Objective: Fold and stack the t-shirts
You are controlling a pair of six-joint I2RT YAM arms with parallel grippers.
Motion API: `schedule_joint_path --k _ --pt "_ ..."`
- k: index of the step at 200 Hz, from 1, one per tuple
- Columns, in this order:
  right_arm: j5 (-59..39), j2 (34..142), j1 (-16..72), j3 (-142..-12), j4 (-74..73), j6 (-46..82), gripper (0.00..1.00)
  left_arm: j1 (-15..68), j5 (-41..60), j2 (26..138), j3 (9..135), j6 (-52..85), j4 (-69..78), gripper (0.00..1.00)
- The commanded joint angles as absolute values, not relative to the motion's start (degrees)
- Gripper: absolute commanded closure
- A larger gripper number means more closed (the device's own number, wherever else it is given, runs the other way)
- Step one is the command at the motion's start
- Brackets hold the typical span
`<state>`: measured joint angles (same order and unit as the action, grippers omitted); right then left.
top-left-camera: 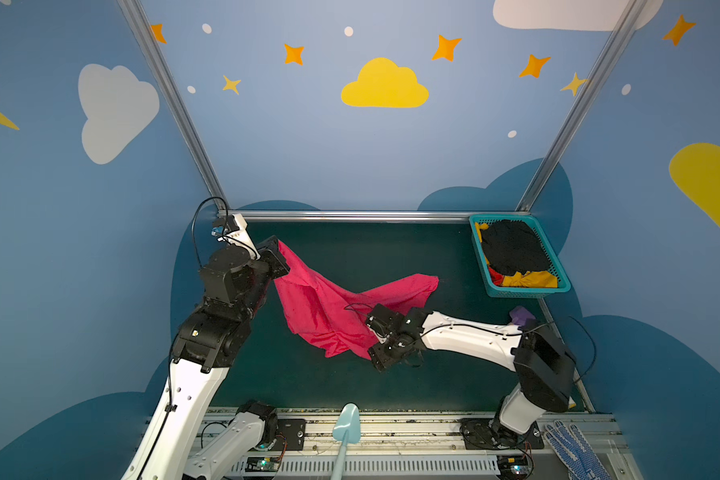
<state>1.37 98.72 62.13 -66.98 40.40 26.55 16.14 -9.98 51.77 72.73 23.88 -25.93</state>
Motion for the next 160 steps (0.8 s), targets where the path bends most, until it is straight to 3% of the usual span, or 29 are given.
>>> schedule_joint_path --k 1,83,95,102,160 --pt "6.05 101.51 62.53 -70.29 40.92 25.26 0.27 15.96 -10.72 51.42 72.51 23.52 -24.17 0.95" --pt "5.07 106.16 62.67 -70.05 38.38 25.45 0.79 15.93 -12.03 50.19 72.38 22.77 -24.99 0.95" --pt "4.67 105.37 62.69 -69.15 37.6 25.66 0.89 15.92 -12.22 50.19 72.33 22.76 -24.98 0.95" --pt "4.65 105.06 62.64 -68.91 37.74 25.84 1.0 15.92 -12.3 50.2 72.33 22.64 -25.09 0.95" --pt "1.22 97.02 57.49 -69.73 40.55 24.84 1.0 15.92 -12.74 50.27 72.42 21.85 -25.66 0.95"
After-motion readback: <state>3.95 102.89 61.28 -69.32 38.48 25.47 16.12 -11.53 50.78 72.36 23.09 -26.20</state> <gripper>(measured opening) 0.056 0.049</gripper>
